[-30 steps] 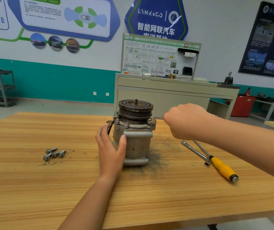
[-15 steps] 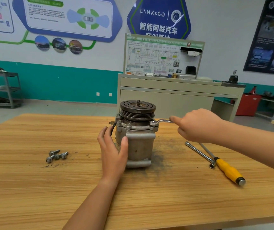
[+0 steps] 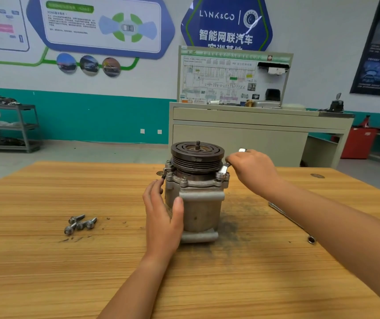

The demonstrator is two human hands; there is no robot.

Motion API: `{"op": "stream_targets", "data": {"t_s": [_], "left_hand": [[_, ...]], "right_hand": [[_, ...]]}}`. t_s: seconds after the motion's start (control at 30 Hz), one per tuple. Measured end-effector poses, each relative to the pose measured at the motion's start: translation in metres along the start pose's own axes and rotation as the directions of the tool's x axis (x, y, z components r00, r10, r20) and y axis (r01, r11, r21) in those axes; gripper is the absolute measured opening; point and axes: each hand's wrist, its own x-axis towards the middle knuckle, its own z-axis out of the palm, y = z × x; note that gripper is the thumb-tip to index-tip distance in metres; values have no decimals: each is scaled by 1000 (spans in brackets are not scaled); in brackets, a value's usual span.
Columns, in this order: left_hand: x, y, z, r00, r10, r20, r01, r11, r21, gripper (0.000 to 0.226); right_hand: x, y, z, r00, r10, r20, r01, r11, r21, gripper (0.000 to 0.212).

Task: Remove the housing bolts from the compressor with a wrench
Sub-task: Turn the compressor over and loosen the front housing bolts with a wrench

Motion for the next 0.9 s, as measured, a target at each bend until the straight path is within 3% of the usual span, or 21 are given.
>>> {"op": "stream_targets", "data": {"t_s": [0.1, 0.17, 0.23, 0.33, 0.53, 0.73, 0.9], "left_hand": [[1, 0, -1, 1000, 15, -3, -15, 1000, 0, 74], [1, -1, -1, 1000, 16, -2, -16, 1000, -7, 73], [0, -2, 0, 1000, 12, -2, -12, 1000, -13, 72], [1, -2, 0, 1000, 10, -2, -10, 1000, -23, 72], [0, -3, -1, 1000, 4, -11, -5, 1000, -28, 72], [-3, -3, -1, 1000, -23, -17, 22, 998, -61, 75], [-3, -5, -1, 999, -33, -4, 33, 996, -79, 73]], "right_hand": [[-3, 0, 8, 985, 171, 36, -175, 969, 176, 26], [-15, -3, 5, 947, 321, -4, -297, 880, 372, 23], [-30, -2, 0, 926, 374, -52, -308, 828, 468, 19], [-47, 2, -11, 954, 292, -69, -245, 892, 381, 17], [-43, 2, -16, 965, 249, 85, -257, 961, 104, 19], [-30, -3, -4, 979, 204, 24, -205, 976, 69, 20], [-4, -11, 6, 977, 199, 73, -202, 978, 43, 25]]}}
